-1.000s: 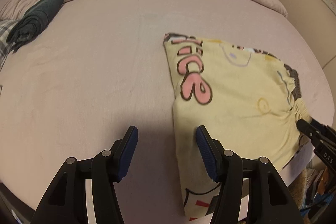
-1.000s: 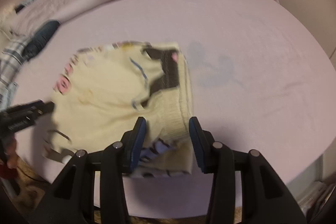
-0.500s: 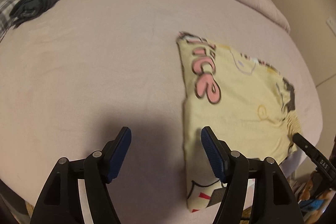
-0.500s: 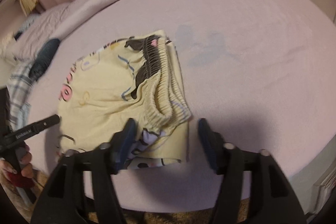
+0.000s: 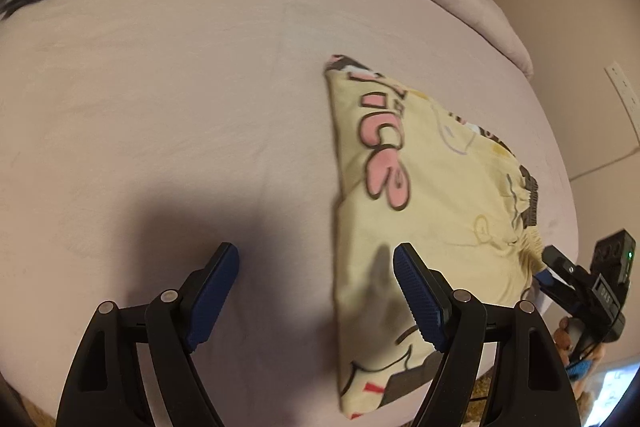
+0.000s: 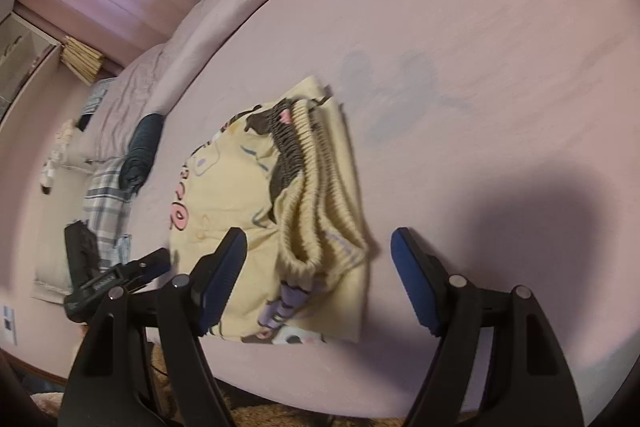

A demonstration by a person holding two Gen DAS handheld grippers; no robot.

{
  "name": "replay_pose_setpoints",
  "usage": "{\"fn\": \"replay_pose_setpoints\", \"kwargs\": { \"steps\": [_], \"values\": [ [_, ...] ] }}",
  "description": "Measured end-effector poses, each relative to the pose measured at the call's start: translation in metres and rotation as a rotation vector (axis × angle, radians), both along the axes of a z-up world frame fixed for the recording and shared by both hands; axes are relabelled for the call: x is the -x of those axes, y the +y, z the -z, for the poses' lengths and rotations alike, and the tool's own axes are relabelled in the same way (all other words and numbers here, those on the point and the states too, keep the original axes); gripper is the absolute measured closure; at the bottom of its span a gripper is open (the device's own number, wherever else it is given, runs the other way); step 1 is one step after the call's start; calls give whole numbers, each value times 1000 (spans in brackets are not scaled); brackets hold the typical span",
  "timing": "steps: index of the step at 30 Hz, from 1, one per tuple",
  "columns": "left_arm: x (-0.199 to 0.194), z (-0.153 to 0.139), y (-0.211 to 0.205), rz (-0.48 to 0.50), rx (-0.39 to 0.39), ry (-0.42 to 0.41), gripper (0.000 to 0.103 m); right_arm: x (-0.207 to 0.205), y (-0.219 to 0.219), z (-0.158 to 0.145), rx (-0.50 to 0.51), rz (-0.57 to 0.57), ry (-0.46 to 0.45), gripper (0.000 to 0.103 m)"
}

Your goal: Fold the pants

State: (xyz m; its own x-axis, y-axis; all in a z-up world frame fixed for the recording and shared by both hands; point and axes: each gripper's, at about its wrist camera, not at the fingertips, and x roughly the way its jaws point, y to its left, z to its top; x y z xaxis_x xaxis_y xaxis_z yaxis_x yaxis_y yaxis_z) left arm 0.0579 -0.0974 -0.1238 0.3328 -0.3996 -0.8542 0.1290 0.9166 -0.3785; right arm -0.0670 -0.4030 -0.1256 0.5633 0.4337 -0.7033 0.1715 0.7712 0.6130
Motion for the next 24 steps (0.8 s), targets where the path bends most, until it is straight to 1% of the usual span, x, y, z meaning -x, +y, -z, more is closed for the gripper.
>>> {"fn": "replay_pose_setpoints", "kwargs": {
  "steps": [3, 5, 10, 14, 17, 18, 19, 20, 22, 23, 24],
  "values": [
    [-5, 1, -7, 21, 50, 11, 24, -7, 7, 4, -45, -26, -11, 28],
    [-12, 6, -13, 27, 70, 16, 24, -13, 12, 7, -53, -33, -7, 28],
    [-16, 7, -30, 62, 13, -30, 24, -30, 21, 7, -23, -51, -14, 28],
    [-15, 9, -47, 82, -33, -70, 24, -39, 24, 7, -10, -41, -27, 27],
    [-10, 8, -55, 89, -71, -89, 27, -46, 30, 6, 15, -38, -36, 29],
    [-9, 8, -58, 85, -93, -96, 30, -47, 34, 5, 33, -41, -40, 31],
    [-7, 8, -60, 84, -112, -105, 34, -49, 34, 6, 46, -39, -41, 37],
    [-4, 7, -60, 83, -117, -112, 37, -49, 36, 6, 64, -36, -41, 40],
    [-1, 6, -56, 71, -123, -119, 53, -52, 38, 6, 89, -31, -37, 53],
    [-1, 5, -53, 59, -121, -119, 57, -52, 39, 6, 98, -24, -36, 57],
    [0, 8, -53, 53, -117, -116, 64, -52, 39, 6, 107, -17, -34, 64]
  ]
}}
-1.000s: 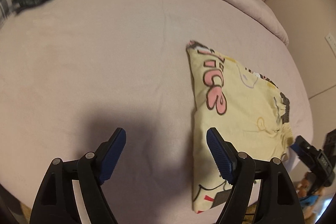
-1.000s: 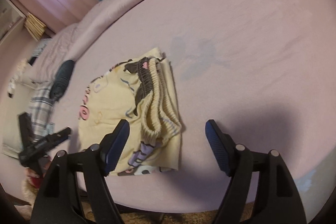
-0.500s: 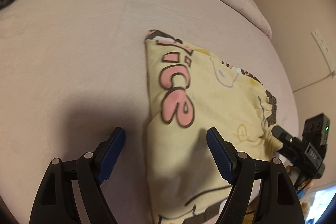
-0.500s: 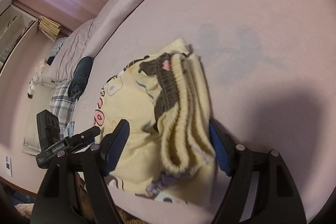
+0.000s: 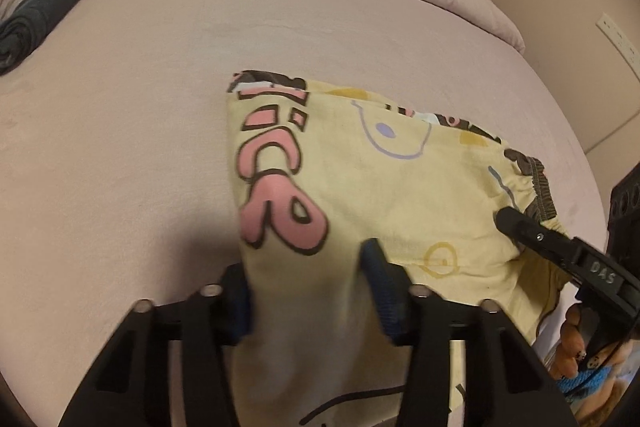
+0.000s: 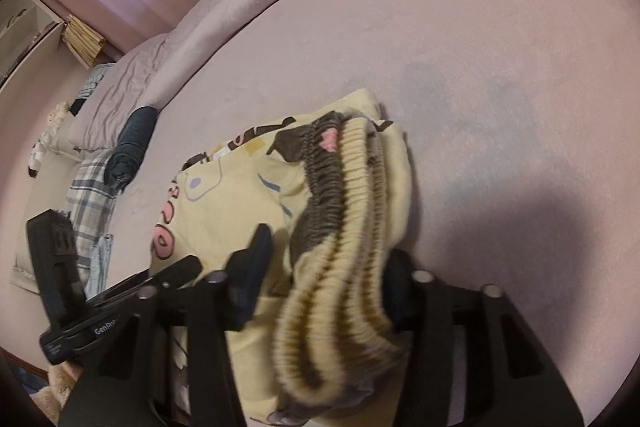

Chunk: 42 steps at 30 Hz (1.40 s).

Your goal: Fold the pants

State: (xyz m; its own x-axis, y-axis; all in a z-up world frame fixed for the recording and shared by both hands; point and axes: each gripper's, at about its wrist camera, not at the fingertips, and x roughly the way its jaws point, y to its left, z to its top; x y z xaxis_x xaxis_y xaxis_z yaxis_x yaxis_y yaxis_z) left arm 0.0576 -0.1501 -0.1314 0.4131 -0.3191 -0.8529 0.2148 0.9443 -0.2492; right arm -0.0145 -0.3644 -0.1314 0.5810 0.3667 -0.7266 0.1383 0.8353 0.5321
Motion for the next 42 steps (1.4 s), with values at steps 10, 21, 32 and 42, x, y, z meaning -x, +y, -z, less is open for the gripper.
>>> {"fn": "replay_pose_setpoints", "kwargs": {
  "steps": [10, 21, 32, 42],
  "values": [
    [9, -25, 22, -55, 115, 8, 82, 9, 10, -27, 88, 21, -72, 80],
    [21, -76, 55, -120, 89, -113, 83, 0, 36, -77, 93, -61, -225, 80],
    [-38, -75, 89, -201, 0, -136, 83, -67, 82, -77, 115, -121, -238, 80],
    [-61, -5, 105, -232, -51, 34, 82, -107, 103, -3, 269, -117, -26, 76]
  ]
}}
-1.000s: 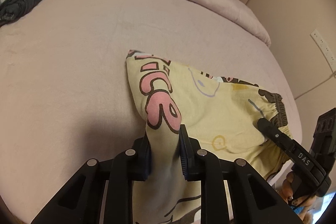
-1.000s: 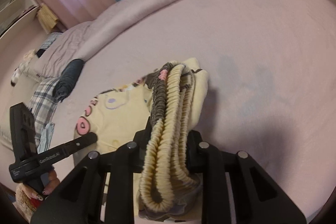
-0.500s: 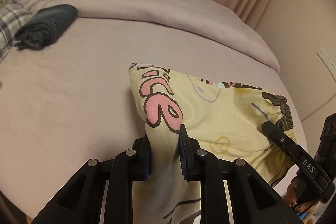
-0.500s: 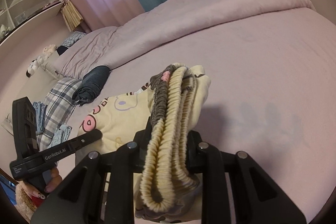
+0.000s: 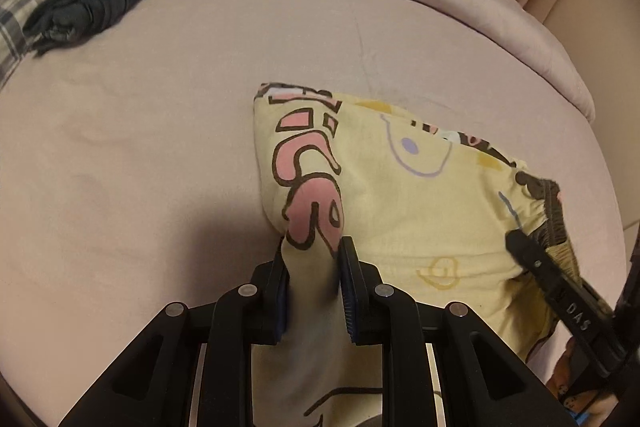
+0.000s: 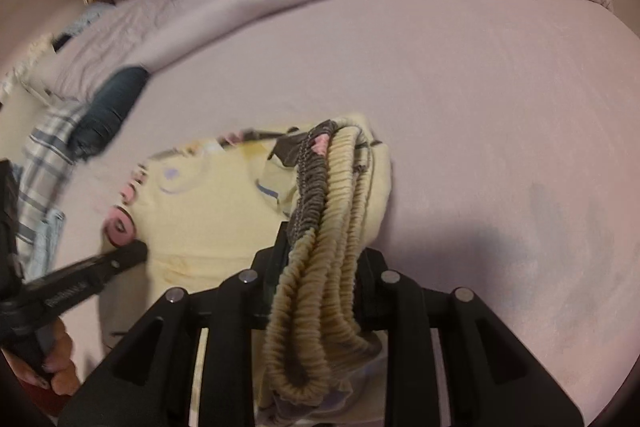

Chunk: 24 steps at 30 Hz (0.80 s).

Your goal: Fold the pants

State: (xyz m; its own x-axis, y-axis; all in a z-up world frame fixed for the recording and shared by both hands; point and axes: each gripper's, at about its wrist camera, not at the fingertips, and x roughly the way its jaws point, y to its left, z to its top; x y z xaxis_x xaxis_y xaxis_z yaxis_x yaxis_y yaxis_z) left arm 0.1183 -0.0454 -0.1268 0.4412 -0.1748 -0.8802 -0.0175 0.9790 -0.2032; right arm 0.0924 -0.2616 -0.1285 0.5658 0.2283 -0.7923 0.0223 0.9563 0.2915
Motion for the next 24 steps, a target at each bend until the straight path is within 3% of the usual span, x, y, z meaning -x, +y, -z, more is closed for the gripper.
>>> {"fn": "replay_pose_setpoints", "kwargs": {
  "steps": [2, 5, 7, 9, 15, 19, 24],
  "values": [
    [-2, 2, 2, -8, 0, 10, 79, 1, -4, 4, -5, 5, -2, 76],
    [-1, 0, 3, -22, -37, 9, 64, -1, -1, 1, 64, -5, -11, 65],
    [4, -4, 5, -26, -76, 4, 54, 1, 3, -3, 142, 6, -26, 42],
    [9, -13, 7, -28, -85, 13, 52, 6, 1, -8, 231, 40, -37, 30],
    [47, -58, 8, -15, -95, -79, 27, 35, -2, -44, 255, 35, -57, 29],
    [77, -85, 2, 7, -107, -140, 25, 66, 11, -72, 290, -4, -125, 22],
    [105, -90, -3, 11, -169, -157, 25, 93, 21, -84, 281, -25, -155, 20]
  ]
}}
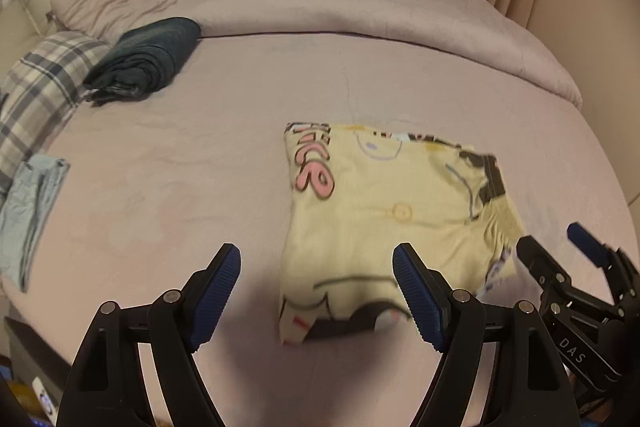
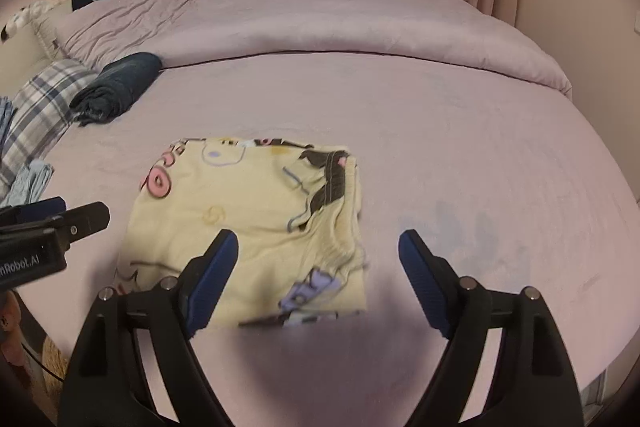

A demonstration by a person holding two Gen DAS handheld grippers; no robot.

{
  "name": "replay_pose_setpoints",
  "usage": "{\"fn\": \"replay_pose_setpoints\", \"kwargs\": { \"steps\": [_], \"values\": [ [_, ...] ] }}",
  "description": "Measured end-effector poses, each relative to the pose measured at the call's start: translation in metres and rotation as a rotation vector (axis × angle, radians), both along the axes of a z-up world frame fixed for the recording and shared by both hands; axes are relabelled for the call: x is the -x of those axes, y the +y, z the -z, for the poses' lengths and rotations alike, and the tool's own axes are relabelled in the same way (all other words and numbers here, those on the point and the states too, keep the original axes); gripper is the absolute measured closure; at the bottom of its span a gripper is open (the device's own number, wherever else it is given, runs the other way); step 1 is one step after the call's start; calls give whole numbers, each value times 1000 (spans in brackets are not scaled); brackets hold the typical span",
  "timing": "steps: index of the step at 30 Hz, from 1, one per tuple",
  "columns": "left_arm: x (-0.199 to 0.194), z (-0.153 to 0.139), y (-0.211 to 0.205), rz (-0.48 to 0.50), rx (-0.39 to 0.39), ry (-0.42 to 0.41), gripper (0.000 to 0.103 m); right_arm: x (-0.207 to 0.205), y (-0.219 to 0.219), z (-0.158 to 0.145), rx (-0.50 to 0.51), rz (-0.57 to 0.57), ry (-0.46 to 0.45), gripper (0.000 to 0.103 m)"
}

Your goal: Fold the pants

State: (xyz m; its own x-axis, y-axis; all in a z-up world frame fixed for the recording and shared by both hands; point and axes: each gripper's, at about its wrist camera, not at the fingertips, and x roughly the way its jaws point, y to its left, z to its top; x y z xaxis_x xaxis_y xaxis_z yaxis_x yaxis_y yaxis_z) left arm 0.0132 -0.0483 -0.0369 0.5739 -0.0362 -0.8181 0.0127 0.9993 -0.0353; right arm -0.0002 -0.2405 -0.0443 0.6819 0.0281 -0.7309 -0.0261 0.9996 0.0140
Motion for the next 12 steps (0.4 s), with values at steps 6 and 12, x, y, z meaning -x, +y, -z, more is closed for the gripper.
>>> {"fn": "replay_pose_setpoints", "kwargs": {
  "steps": [6, 12],
  "values": [
    [14, 10, -1, -1, -2, 5, 25, 15, 7, 6, 31, 4, 10, 20],
    [21, 12, -5, 8, -16, 5, 25, 22, 13, 7, 40, 13, 15, 20]
  ]
}}
